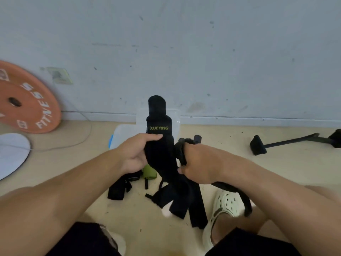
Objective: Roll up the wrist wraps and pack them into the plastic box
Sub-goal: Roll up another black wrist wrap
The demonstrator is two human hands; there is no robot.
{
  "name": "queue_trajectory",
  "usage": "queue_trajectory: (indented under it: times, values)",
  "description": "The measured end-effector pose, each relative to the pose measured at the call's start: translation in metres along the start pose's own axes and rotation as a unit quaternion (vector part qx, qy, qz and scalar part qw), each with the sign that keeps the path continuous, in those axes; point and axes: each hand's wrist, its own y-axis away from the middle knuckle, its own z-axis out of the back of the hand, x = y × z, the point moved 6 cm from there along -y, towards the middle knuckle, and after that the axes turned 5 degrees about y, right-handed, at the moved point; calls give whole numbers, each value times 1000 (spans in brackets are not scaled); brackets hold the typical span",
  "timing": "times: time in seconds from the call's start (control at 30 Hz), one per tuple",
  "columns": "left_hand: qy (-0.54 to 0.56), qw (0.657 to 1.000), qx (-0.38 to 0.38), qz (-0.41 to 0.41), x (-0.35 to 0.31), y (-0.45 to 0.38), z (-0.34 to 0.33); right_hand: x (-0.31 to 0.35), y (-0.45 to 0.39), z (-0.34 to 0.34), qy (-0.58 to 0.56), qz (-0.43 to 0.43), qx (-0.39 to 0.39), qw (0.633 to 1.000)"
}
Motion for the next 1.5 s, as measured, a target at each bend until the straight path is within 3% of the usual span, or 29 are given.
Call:
queue_trajectory:
  times: [0.1, 0.27, 0.4, 0.5, 0.57, 0.6, 0.67, 0.77, 1.03, 1.23, 1.37, 1.5]
  values:
    - [-35, 999, -13, 22, 7, -6, 4, -8, -15, -10, 44, -63, -34, 996]
    - [-28, 998, -51, 19, 17, -26, 6, 4, -35, -12, 260, -71, -58, 961]
    - [-57, 998, 11, -20, 11, -43, -10, 11, -55, -13, 303, -66, -46, 949]
    - [-120, 988, -21, -93, 2, -64, 1, 1, -66, -16, 234, -5, -30, 972]
    - [-161, 974, -77, -137, -9, -75, 14, -8, -65, -12, 79, 24, -3, 997]
    - [-192, 964, -94, -160, -15, -79, 18, -13, -64, -7, -10, 25, -13, 1000]
    - [-223, 953, -84, -187, -25, -82, 17, -31, -67, 5, -119, -3, -103, 988]
    - [-238, 948, -42, -206, -33, -80, 4, -50, -80, 12, -109, -52, -195, 973]
    - [-296, 925, 20, -236, -46, -78, -12, -56, -108, 1, -91, -40, -217, 971]
    - [-310, 929, 39, -200, -50, -81, 2, -105, -125, 3, -129, -162, -96, 974]
    - [-308, 932, 1, -189, -50, -82, 20, -124, -125, 9, -136, -161, -76, 975]
    - [-310, 928, -68, -195, -52, -84, 35, -124, -125, 0, -163, -126, 24, 978]
